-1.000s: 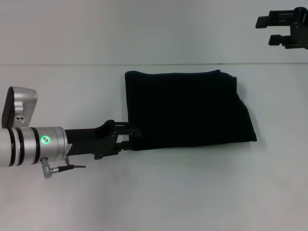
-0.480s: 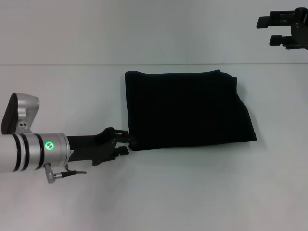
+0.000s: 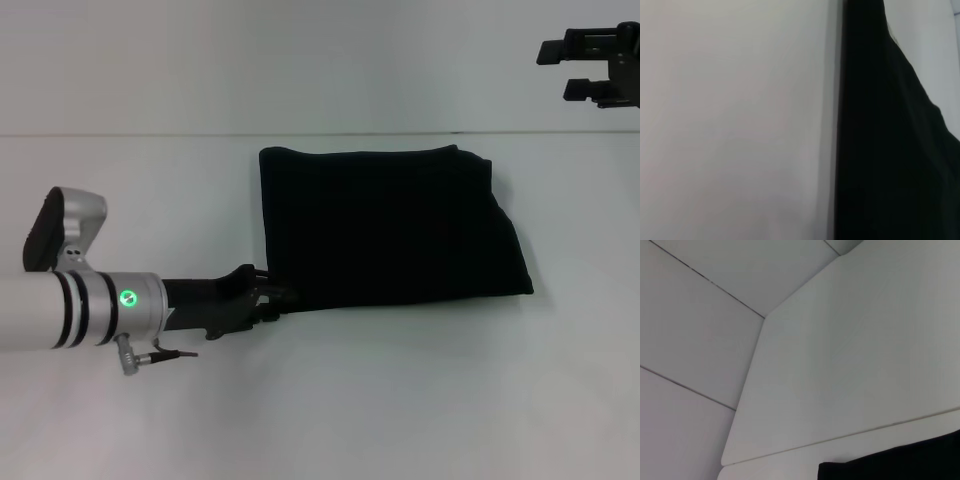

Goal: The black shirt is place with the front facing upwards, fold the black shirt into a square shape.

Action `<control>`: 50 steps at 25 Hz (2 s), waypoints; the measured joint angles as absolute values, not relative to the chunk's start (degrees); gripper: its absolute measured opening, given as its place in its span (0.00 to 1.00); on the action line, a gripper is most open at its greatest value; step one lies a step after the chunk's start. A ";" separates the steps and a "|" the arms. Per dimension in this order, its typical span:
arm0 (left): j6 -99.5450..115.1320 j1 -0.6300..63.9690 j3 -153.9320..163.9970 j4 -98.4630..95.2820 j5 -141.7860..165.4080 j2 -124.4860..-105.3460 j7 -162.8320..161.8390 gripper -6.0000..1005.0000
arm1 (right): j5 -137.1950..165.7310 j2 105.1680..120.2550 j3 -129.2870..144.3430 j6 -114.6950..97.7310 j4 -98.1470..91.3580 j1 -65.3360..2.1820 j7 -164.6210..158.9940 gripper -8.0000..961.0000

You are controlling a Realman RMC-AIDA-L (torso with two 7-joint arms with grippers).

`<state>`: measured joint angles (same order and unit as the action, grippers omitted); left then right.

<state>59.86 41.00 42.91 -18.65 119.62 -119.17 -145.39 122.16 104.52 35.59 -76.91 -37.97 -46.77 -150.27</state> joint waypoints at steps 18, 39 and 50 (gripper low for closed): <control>63.11 38.43 43.55 -22.43 118.75 -119.57 -142.18 0.09 | 122.17 104.50 34.88 -77.24 -37.87 -46.42 -150.27 0.82; 78.34 30.93 34.49 -33.33 130.47 -116.14 -141.17 0.13 | 122.59 104.40 34.91 -77.72 -37.86 -46.24 -147.32 0.82; 100.31 31.81 24.78 -42.05 124.75 -113.14 -107.48 0.39 | 121.66 107.76 35.07 -78.76 -40.99 -39.28 -112.85 0.82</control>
<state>100.31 31.81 24.78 -42.05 124.76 -113.14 -107.48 121.66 107.76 35.07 -78.76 -40.99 -39.28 -112.85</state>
